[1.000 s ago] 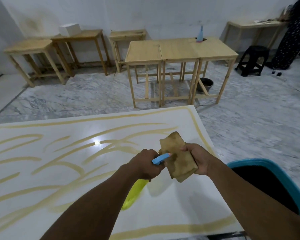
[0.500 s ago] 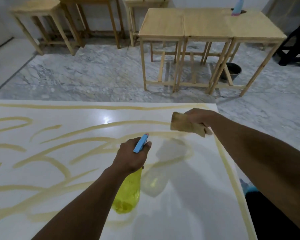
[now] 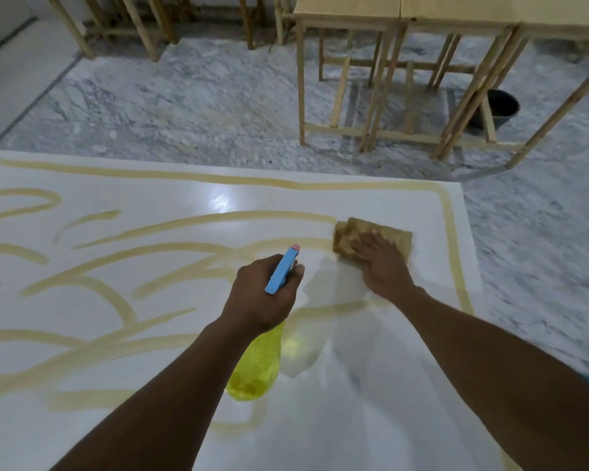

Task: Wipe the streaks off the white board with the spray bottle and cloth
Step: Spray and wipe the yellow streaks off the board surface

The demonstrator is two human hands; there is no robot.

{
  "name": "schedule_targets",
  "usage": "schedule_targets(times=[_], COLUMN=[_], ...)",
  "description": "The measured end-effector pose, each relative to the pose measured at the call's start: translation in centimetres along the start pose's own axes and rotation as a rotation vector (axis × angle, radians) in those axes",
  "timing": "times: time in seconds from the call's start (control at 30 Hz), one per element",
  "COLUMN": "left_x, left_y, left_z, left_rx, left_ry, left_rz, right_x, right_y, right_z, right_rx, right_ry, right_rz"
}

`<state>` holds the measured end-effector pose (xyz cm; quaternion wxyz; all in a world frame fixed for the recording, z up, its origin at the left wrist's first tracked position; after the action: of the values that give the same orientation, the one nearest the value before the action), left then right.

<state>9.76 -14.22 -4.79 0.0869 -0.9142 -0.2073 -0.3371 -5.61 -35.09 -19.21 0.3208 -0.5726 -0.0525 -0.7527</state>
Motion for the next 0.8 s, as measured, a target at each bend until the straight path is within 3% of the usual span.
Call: schedule_targets(times=[0.33, 0.43, 0.5, 0.57, 0.7, 0.73, 0.8], left_x=[1.0, 1.9, 2.7, 3.5, 5.0, 5.0, 5.0], left_y=[-12.3, -17.8, -20.6, -22.3, -23.3, -23.1, -22.4], left_z=[-1.4, -1.6, -1.7, -1.8, -2.4, -2.6, -3.0], left_rx=[-0.041, -0.05, -0.037, -0.025, -0.061, -0.074, -0.089], left_ry=[-0.02, -0.051, -0.073, -0.096, -0.05, -0.036, -0.012], left_rz=[0.013, 0.013, 0.024, 0.033, 0.104, 0.128, 0.169], right_x=[-9.1, -10.1, -7.5, -4.6, -3.4, -3.4, -4.0], right_y=[-22.8, -29.4, -32.0, -33.1, -34.5, -34.6, -33.5], right_z=[2.0, 4.5, 6.2, 6.7, 6.9, 6.9, 6.2], right_rx=[-0.008, -0.001, -0.09, -0.305, -0.505, -0.532, -0.566], right_ry=[0.044, 0.082, 0.353, 0.691, 1.473, 1.597, 1.601], right_rz=[0.014, 0.141, 0.195, 0.275, 0.623, 0.673, 0.754])
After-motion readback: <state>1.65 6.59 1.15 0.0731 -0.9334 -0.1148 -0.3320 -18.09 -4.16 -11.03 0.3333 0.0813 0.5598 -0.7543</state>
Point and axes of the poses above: each hand's wrist, its own y-axis towards the middle knuckle, its own x-axis out of the back of the hand, z = x × y, the point moved 5 cm from there along y, towards the middle knuckle, and after that the axes turned 14 degrees about -x, right-handed, at the moved point
